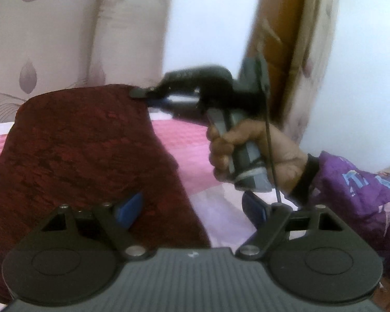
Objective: Fold small clothes
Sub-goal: 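Grasp the folded sweater end with the right gripper and lift it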
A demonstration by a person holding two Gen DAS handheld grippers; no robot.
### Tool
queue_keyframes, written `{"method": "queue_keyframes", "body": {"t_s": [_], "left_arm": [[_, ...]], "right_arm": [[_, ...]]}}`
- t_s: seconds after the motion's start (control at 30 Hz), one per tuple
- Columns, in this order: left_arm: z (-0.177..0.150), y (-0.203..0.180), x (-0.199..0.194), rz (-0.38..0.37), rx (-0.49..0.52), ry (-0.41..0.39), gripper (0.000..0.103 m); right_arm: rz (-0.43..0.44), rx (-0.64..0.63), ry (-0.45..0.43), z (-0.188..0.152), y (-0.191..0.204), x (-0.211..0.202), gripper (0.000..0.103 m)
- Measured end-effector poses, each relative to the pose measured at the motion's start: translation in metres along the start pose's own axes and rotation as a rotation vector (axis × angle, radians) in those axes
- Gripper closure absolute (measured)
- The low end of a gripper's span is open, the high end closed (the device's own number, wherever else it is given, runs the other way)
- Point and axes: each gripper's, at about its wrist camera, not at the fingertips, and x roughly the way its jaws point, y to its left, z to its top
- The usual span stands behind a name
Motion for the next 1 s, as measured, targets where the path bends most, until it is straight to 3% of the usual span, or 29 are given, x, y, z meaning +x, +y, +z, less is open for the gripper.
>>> {"method": "queue_keyframes", "body": {"t_s": [0.13,0.23,0.3,0.37,0.4,0.47,0.53,0.73,0.8,0.87,1.0], "left_arm": [[-0.007,-0.001,0.007,0.017,0.029,0.016,0.019],[-0.014,0.004,0.012,0.02,0.034,0.028,0.019],[-0.015,0.005,0.011,0.018,0.031,0.019,0.019],[-0.015,0.007,0.009,0.009,0.021,0.01,0.019],[-0.014,0.008,0.01,0.004,0.013,0.009,0.019],[-0.016,0.01,0.007,0.0,0.007,0.001,0.019],[-0.018,0.01,0.005,0.0,0.011,-0.013,0.019],[-0.033,0.011,-0.009,0.011,-0.009,-0.073,0.019],[-0.034,0.01,-0.01,0.019,-0.001,-0.073,0.019],[-0.035,0.008,-0.012,0.021,0.004,-0.074,0.019],[-0.035,0.005,-0.011,0.03,0.017,-0.075,0.019]], "right_arm": [[0.012,-0.028,-0.018,0.002,0.003,-0.008,0.087],[-0.036,-0.023,0.07,-0.01,-0.009,0.007,0.087],[-0.039,0.056,0.088,-0.015,-0.02,0.007,0.078],[0.05,0.139,0.057,-0.018,-0.026,-0.006,0.072],[0.069,0.15,0.042,-0.018,-0.024,-0.014,0.067],[0.09,0.136,0.035,-0.021,-0.015,-0.028,0.045],[0.101,0.12,0.067,-0.028,-0.006,-0.038,0.037],[0.055,0.084,0.235,-0.055,0.007,-0.033,0.036],[0.035,0.095,0.247,-0.063,0.007,-0.027,0.031],[0.068,0.125,0.247,-0.068,0.008,-0.024,0.024],[0.113,0.107,0.293,-0.072,0.023,-0.01,0.024]]}}
